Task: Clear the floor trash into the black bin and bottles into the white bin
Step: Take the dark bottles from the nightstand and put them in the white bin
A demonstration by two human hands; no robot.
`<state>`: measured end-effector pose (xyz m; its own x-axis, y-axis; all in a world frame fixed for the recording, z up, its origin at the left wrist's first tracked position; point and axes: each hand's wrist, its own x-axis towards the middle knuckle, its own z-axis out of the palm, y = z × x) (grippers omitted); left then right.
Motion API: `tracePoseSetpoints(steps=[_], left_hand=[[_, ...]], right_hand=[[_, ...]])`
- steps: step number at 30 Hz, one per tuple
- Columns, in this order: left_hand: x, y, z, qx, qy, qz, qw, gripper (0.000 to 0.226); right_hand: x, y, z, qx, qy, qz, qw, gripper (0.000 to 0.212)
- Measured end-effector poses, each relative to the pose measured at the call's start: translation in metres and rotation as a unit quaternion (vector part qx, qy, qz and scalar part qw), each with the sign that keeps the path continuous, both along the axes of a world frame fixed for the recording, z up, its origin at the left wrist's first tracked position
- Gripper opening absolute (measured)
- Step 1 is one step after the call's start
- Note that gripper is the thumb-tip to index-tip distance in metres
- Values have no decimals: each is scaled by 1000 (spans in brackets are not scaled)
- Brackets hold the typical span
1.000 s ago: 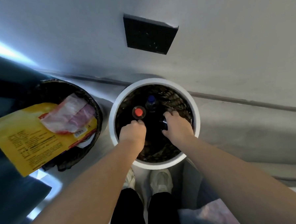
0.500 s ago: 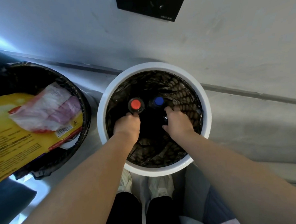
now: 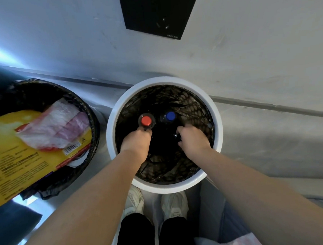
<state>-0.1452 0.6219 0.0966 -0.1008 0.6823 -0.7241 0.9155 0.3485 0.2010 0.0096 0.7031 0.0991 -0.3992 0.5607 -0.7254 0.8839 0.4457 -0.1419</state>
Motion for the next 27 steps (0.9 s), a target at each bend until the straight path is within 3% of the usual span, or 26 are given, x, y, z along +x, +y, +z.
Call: tracePoseSetpoints(steps=[7, 17, 23, 27], left_hand=[[0, 5, -1, -11, -30, 27, 999, 27], [-10, 15, -2, -25, -28, 68, 997, 45], [-8, 15, 14, -25, -9, 43, 999, 66], [-3, 1, 59, 56, 39, -57, 996, 80]], right_hand=[[-2, 6, -11, -10, 30, -38, 999, 31], [2, 12, -12, -40, 42, -87, 995, 42], [0, 12, 2, -47, 40, -86, 994, 57], [2, 6, 48, -44, 70, -55, 995, 68]])
